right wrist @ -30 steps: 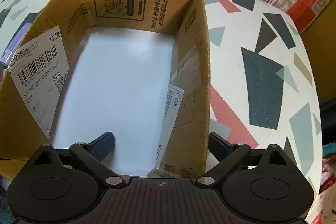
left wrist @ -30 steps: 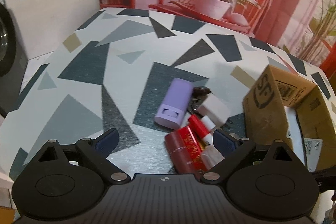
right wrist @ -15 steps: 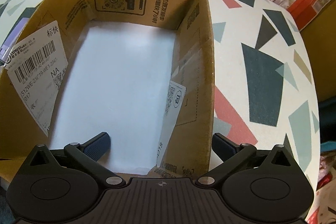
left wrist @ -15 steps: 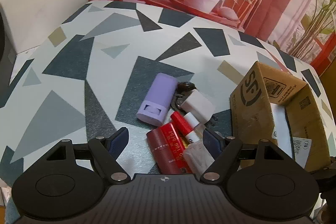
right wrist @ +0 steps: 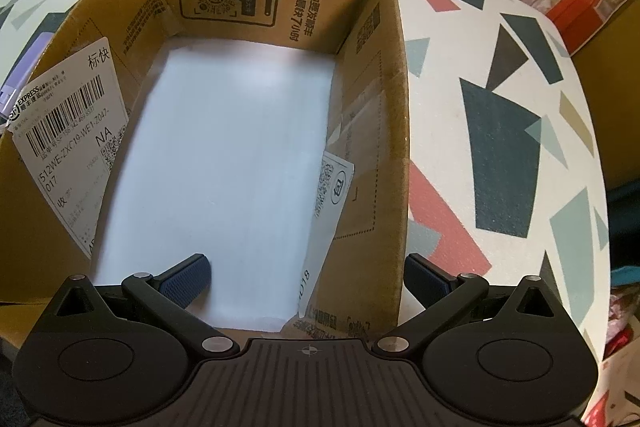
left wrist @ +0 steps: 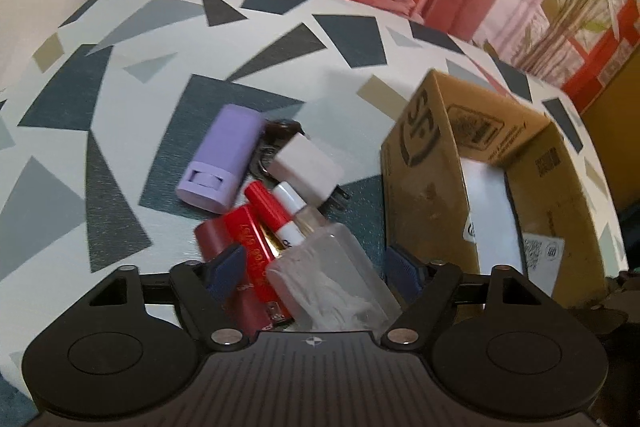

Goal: Organize rigid objects
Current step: 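Lower the open left tool onto the clear plastic earphone case, then close the left tool on the clear plastic case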

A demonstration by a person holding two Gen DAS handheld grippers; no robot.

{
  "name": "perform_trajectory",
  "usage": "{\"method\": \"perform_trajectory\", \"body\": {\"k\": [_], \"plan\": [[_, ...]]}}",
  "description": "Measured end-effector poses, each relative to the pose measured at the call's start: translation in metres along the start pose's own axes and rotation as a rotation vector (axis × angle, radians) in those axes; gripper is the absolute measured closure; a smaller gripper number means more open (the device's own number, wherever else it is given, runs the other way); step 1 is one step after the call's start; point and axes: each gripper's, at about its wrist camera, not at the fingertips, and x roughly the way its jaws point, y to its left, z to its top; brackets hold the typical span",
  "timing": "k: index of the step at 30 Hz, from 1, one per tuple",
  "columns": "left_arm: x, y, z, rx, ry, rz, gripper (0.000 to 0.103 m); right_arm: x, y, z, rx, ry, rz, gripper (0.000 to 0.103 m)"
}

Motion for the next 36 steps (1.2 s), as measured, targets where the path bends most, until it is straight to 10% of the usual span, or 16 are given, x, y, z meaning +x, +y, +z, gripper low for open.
{"method": "perform_trajectory", "body": {"k": [21,36], "plan": [[0.007,0.049,0.017,-0.133,-0.076,0.008,0.042,0.000,0.000,0.000,0.002,-0.001,0.004,0.000],[0.010,0.038,-0.006,-0.147,-0.037,-0.022,0.024,-0.001,-0.001,-0.002,0.009,-0.018,0.012,0.000]]}}
